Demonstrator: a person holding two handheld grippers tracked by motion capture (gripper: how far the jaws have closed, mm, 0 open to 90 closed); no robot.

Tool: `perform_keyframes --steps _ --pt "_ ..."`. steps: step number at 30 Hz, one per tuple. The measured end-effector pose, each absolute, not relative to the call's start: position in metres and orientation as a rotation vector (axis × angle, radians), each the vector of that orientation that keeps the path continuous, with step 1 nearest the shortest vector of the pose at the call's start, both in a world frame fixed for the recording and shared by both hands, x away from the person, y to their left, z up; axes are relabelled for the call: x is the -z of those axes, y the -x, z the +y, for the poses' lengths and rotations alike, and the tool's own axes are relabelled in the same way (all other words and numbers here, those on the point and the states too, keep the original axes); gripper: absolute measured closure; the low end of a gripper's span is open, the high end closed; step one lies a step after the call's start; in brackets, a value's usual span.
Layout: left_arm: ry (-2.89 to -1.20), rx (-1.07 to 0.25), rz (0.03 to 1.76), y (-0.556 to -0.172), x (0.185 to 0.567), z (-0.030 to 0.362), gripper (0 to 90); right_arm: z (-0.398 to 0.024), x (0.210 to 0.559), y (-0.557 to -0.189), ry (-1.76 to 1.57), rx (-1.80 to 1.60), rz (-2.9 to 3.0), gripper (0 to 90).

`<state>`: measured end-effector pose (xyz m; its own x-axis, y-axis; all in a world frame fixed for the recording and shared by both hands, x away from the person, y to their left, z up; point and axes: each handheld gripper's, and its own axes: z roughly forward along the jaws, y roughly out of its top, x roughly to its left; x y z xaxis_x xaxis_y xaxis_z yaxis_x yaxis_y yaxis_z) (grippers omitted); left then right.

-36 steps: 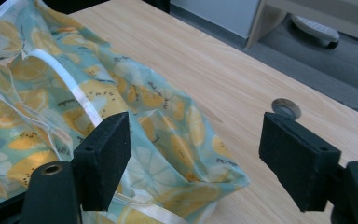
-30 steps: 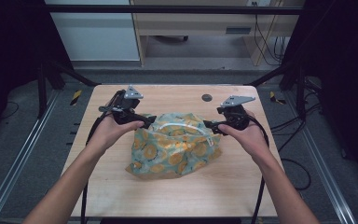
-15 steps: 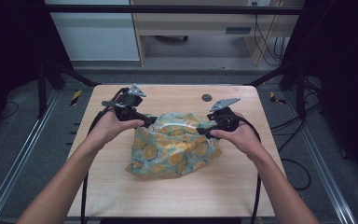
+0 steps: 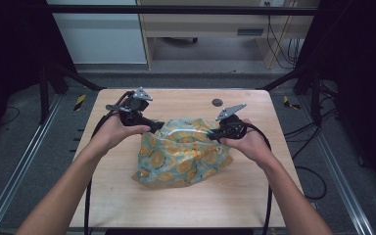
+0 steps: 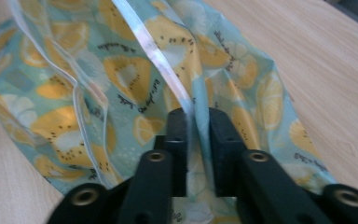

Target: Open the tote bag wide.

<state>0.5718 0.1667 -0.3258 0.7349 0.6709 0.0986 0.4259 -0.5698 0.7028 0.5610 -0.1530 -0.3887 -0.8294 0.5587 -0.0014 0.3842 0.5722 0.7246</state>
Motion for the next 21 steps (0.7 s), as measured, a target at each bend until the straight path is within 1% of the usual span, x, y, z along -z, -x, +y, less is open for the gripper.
perform_keyframes --steps 2,5,7,12,18,21 --pt "-2.253 -0.458 0.819 -0.574 0.327 0.167 6.0 -0.153 0.386 -0.56 -0.775 -1.119 2.568 86.5" --pt "-2.274 -0.438 0.829 -0.577 0.33 0.169 5.9 -0.154 0.383 -0.558 -0.764 -1.124 2.564 89.3" --pt "-2.274 -0.389 0.828 -0.58 0.334 0.17 5.3 -0.155 0.382 -0.558 -0.752 -1.142 2.561 89.8" --pt "-2.293 -0.32 0.809 -0.582 0.343 0.167 4.5 -0.153 0.378 -0.554 -0.739 -1.175 2.558 90.0" --pt "-2.302 -0.298 0.775 -0.579 0.35 0.16 4.6 -0.149 0.371 -0.551 -0.732 -1.198 2.557 90.0" --pt "-2.339 -0.282 0.749 -0.577 0.355 0.158 4.5 -0.147 0.369 -0.549 -0.717 -1.207 2.558 90.0"
